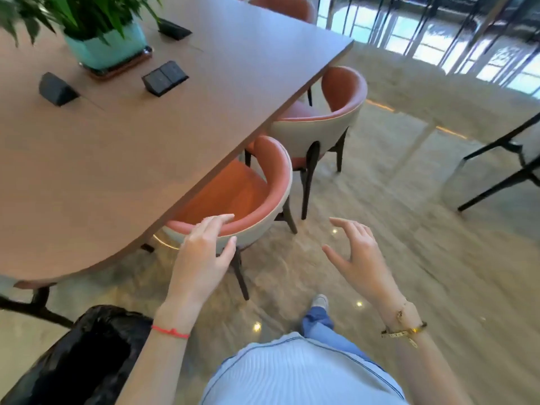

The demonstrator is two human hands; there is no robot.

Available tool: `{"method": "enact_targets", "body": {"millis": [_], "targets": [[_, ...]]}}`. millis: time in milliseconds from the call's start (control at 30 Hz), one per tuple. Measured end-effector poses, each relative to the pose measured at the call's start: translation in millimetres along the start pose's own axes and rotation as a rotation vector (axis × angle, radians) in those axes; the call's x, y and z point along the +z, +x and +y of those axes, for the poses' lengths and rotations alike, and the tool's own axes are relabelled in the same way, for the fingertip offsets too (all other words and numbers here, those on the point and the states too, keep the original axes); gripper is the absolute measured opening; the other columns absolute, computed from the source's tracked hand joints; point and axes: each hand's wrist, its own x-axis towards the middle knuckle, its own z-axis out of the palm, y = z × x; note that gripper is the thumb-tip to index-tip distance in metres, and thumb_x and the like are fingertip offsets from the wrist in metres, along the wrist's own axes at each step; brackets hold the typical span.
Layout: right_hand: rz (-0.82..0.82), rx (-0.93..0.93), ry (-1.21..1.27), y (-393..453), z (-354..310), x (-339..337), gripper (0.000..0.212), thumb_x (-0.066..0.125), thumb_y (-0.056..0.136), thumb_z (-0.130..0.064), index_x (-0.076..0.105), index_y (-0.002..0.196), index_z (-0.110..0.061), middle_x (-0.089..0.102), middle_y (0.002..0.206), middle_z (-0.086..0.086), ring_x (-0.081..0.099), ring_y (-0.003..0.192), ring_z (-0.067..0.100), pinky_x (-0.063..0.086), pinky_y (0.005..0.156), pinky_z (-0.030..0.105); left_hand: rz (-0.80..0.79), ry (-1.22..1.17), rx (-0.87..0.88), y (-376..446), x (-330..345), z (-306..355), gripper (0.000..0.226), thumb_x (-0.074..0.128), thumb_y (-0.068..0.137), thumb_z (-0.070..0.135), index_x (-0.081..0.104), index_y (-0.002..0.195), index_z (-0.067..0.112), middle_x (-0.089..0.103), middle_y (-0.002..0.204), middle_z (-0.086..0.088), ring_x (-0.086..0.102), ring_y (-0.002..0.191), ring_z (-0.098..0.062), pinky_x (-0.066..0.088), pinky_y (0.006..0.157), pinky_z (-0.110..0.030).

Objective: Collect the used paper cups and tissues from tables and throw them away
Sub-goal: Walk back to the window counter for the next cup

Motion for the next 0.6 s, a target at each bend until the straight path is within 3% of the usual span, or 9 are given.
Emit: {"method": "enact_targets", "body": {"millis": [300, 433, 600], "targets": [[0.207, 0.213, -0.041, 56, 128, -131, 0.047, 0.072, 0.082, -0.020, 0.056, 0.125, -0.011, 0.061, 0.120, 0.004, 0.049, 0.118, 0.020, 0.038, 0.103, 0.029, -0.131, -0.065, 0.227, 144, 109, 139, 0.037, 0.065, 0.087, 0.017, 0.059, 0.124, 0.017, 0.064, 0.115, 0.001, 0.059, 0.107, -0.017, 0.045, 0.094, -0.030], [0.260, 0.282, -0.055, 87, 170, -164, 0.046, 0.073, 0.081, -0.016, 0.057, 0.123, -0.006, 0.062, 0.119, 0.008, 0.051, 0.116, 0.024, 0.035, 0.102, 0.027, -0.178, -0.109, 0.292, 200, 147, 183, 0.039, 0.067, 0.087, 0.015, 0.059, 0.125, 0.018, 0.063, 0.121, 0.003, 0.057, 0.113, -0.012, 0.040, 0.099, -0.023], [0.305, 0.349, -0.037, 138, 218, -186, 0.046, 0.074, 0.080, -0.017, 0.058, 0.122, -0.007, 0.062, 0.118, 0.007, 0.051, 0.116, 0.022, 0.034, 0.101, 0.023, -0.234, -0.122, 0.361, 278, 195, 225, 0.039, 0.066, 0.087, 0.015, 0.059, 0.125, 0.017, 0.063, 0.121, 0.002, 0.057, 0.115, -0.015, 0.045, 0.101, -0.035]]}}
